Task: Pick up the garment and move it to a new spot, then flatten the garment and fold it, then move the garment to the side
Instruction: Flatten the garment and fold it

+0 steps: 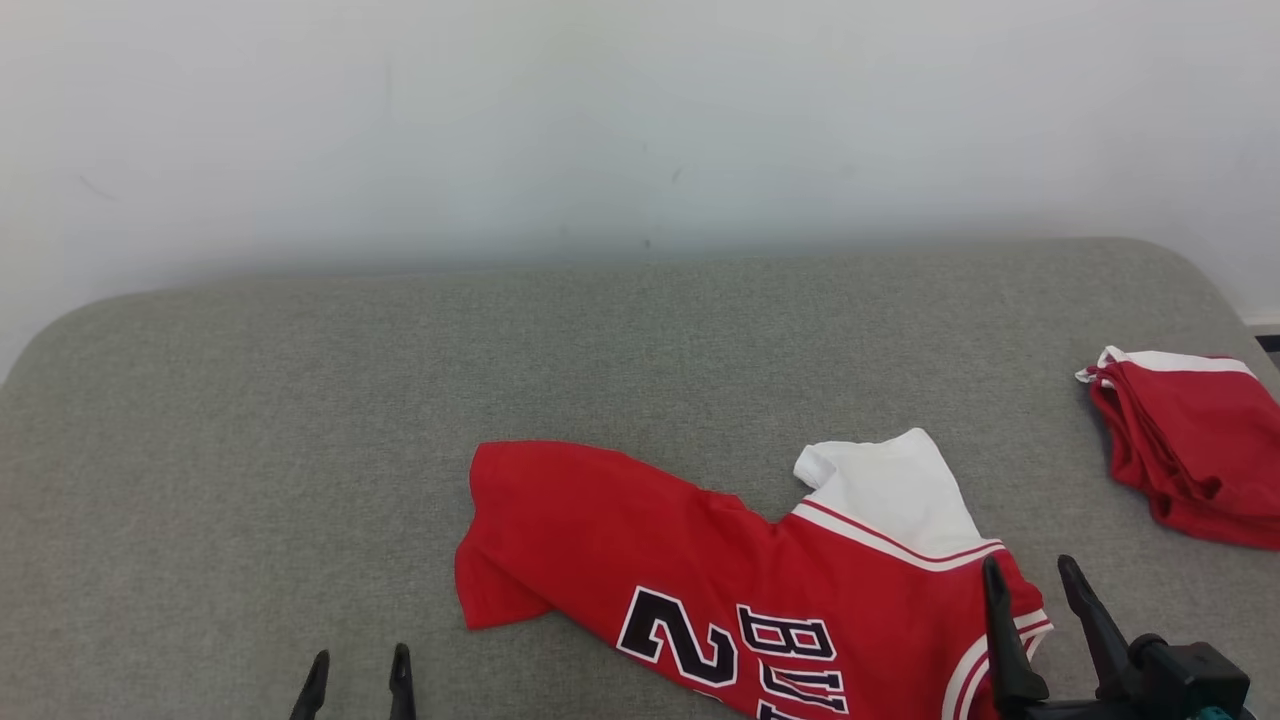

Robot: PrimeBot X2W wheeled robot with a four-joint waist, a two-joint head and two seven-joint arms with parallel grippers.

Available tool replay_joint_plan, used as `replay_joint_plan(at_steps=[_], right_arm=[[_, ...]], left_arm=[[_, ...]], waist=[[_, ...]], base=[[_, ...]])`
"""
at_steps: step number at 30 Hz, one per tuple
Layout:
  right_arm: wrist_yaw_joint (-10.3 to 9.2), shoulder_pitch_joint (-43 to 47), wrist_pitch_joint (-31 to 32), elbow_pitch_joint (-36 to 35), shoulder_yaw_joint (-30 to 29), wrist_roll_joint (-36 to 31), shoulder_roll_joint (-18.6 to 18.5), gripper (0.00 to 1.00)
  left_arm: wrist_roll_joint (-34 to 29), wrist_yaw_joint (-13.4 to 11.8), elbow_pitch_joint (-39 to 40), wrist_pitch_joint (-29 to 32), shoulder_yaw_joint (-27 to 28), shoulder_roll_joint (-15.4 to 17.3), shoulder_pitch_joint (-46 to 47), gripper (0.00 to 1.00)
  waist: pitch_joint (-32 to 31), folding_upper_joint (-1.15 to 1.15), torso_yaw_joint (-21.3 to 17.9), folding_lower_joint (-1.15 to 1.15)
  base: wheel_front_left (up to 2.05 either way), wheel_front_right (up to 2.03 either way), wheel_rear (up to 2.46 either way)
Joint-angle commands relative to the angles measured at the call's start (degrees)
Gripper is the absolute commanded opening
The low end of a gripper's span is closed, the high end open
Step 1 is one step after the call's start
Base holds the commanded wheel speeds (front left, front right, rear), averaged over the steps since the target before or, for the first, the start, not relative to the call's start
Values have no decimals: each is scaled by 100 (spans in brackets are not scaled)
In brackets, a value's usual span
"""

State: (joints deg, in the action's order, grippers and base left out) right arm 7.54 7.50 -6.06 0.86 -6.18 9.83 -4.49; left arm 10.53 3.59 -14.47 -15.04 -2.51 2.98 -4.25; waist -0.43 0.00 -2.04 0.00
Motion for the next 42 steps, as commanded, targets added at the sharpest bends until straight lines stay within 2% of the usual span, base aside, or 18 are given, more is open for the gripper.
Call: replay_joint_plan(at_steps=[1, 6, 12, 16, 22, 32, 33, 34, 35, 42], right_arm=[[-8, -48, 4, 11, 17, 24, -29, 100], [-8, -123, 30, 6, 184, 86, -88, 100], [-8, -270, 37, 43, 310, 131, -86, 100], [-8, -370, -14, 101, 418, 179, -78, 100], [-8, -489, -113, 242, 458, 223, -41, 100], [-8, -537, -153, 387, 473, 255, -46, 100], [-8, -538, -146, 395, 479, 250, -51, 100], [-8, -539, -140, 398, 487, 244, -57, 100], [-8, -535, -135, 402, 484, 239, -62, 100], [-8, -412, -73, 391, 450, 201, -89, 100]], left_arm=[[-5, 32, -93, -19, -24, 21, 181, 100], [200, 187, -1224, 313, -66, 101, 1106, 100], [551, 160, -2151, 825, 173, 191, 2325, 100], [672, 204, -2696, 1422, 139, 279, 2901, 100], [665, 274, -3174, 1892, -38, 409, 3285, 100], [524, 22, -3640, 2055, -193, 459, 3479, 100], [517, -1, -3642, 2019, -200, 457, 3498, 84], [503, 0, -3629, 1957, -210, 458, 3521, 31], [482, -9, -3620, 1913, -232, 454, 3533, 0], [466, 35, -3373, 1548, -365, 389, 3369, 0]], waist=[[25, 0, -74, 0], [139, 0, -343, 0], [451, 0, -694, 0], [635, 0, -926, 0], [796, 0, -1165, 0], [780, 0, -1184, 0], [761, 0, -1166, 0], [740, 0, -1146, 0], [714, 0, -1119, 0], [537, 0, -876, 0]], base=[[0, 0, 0], [0, 0, 0], [0, 0, 0], [0, 0, 0], [0, 0, 0], [0, 0, 0], [0, 0, 0], [0, 0, 0], [0, 0, 0], [0, 0, 0]])
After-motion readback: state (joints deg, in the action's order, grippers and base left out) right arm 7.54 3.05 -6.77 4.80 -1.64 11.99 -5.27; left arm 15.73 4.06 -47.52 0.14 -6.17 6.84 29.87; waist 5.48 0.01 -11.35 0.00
